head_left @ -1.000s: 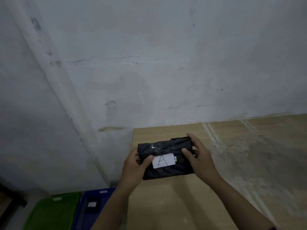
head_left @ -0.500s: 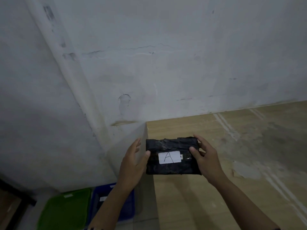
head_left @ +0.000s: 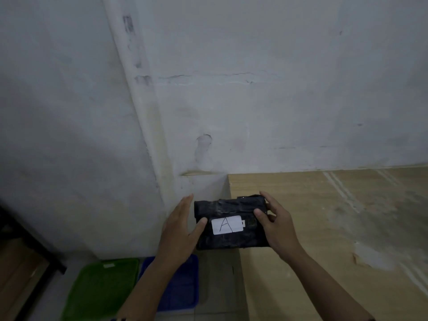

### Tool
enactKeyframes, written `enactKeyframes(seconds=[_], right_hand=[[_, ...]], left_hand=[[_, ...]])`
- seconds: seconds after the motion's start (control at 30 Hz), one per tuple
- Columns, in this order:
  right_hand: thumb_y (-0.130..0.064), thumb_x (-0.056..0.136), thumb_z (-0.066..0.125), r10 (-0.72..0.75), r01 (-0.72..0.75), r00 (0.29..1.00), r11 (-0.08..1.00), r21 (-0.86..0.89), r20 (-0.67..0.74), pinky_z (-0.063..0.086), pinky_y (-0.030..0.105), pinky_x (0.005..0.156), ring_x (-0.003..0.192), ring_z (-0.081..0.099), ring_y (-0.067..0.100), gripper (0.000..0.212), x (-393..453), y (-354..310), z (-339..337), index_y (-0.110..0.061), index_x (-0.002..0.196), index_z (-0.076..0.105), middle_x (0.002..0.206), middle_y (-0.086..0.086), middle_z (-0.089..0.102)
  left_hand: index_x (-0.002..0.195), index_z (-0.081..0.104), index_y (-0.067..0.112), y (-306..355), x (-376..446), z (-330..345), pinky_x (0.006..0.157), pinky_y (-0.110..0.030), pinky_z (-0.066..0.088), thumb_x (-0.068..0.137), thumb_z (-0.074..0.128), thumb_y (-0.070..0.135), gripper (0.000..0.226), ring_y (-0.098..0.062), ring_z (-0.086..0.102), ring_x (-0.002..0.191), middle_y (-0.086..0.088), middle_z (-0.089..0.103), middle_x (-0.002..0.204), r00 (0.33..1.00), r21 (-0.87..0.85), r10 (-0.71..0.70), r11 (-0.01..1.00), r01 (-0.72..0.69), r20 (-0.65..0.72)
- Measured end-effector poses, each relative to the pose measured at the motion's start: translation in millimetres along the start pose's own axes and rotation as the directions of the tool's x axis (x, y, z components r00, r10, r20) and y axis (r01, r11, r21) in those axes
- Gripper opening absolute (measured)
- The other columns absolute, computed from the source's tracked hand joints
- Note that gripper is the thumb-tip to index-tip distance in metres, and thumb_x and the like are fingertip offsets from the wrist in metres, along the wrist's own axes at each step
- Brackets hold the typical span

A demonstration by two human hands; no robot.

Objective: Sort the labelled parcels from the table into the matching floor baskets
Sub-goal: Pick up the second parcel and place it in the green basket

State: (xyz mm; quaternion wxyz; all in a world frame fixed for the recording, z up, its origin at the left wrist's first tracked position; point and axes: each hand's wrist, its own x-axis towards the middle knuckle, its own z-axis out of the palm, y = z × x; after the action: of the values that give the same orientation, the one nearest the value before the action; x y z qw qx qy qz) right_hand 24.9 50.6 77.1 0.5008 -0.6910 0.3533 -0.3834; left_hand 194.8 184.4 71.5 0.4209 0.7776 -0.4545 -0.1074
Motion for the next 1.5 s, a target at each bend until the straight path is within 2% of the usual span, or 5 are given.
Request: enactKeyframes(seconds=[0.43, 0.63, 0.77, 1.37, 1.5], right_hand=[[-0.002, 0.085, 0.055, -0.029, 0.029, 1.0, 0.997, -0.072, 0.013, 0.036, -0.008, 0.065, 0.089, 0.051, -0.007, 0.045, -30.2, -33.9, 189.3, -0.012, 0.127, 0.045, 0.108, -0.011, 0.054], [-0.003, 0.087, 0.053, 0.044, -0.045, 0.999, 0.996, -0.075, -0.01, 0.043, 0.017, 0.085, 0.101, 0.052, 0.014, 0.044, -42.0, -46.4, 250.6, -0.01, 0.129, 0.042, 0.11, -0.002, 0.053], [-0.002, 0.087, 0.053, 0.095, -0.094, 0.995, 0.994, -0.057, 0.01, 0.046, 0.006, 0.073, 0.096, 0.054, 0.014, 0.045, -41.5, -40.9, 283.4, -0.012, 0.129, 0.042, 0.108, -0.003, 0.054], [-0.006, 0.086, 0.055, 0.377, -0.369, 0.926, 0.921, -0.129, 0.041, 0.047, 0.04, 0.094, 0.109, 0.056, 0.026, 0.044, -37.3, 80.7, 490.6, -0.017, 0.127, 0.045, 0.119, 0.007, 0.056], [-0.006, 0.085, 0.055, 0.398, -0.396, 0.917, 0.907, -0.14, -0.014, 0.049, 0.021, 0.077, 0.099, 0.058, 0.021, 0.043, -47.4, 129.6, 553.0, -0.017, 0.126, 0.046, 0.115, 0.009, 0.058]], left_hand=[[0.141, 0.015, 0.026, -135.2, -5.8, -152.2, 0.117, -0.043, 0.015, 0.089, 0.043, 0.045, 0.061, -0.016, 0.016, 0.14, -0.001, 0.016, 0.154, 0.995, 0.239, -0.009, 0.971, -0.015, 0.099], [0.14, 0.019, 0.027, -186.7, -4.0, -199.9, 0.117, -0.047, 0.014, 0.09, 0.043, 0.042, 0.057, -0.017, 0.013, 0.141, -0.001, 0.015, 0.155, 0.988, 0.243, -0.055, 0.97, 0.018, 0.145], [0.139, 0.023, 0.026, -213.4, 1.4, -211.0, 0.117, -0.044, 0.013, 0.091, 0.043, 0.04, 0.054, -0.018, 0.013, 0.141, -0.001, 0.015, 0.155, 0.986, 0.231, -0.087, 0.972, 0.051, 0.145], [0.138, 0.027, 0.026, -446.0, 15.2, -223.5, 0.116, -0.043, 0.018, 0.09, 0.043, 0.04, 0.052, -0.018, 0.014, 0.14, -0.001, 0.019, 0.154, 0.919, 0.165, -0.299, 0.95, 0.263, 0.257], [0.139, 0.023, 0.027, -521.8, 8.7, -218.2, 0.113, -0.035, 0.014, 0.09, 0.043, 0.04, 0.054, -0.015, 0.01, 0.141, 0.002, 0.016, 0.154, 0.899, 0.176, -0.304, 0.95, 0.259, 0.316]])
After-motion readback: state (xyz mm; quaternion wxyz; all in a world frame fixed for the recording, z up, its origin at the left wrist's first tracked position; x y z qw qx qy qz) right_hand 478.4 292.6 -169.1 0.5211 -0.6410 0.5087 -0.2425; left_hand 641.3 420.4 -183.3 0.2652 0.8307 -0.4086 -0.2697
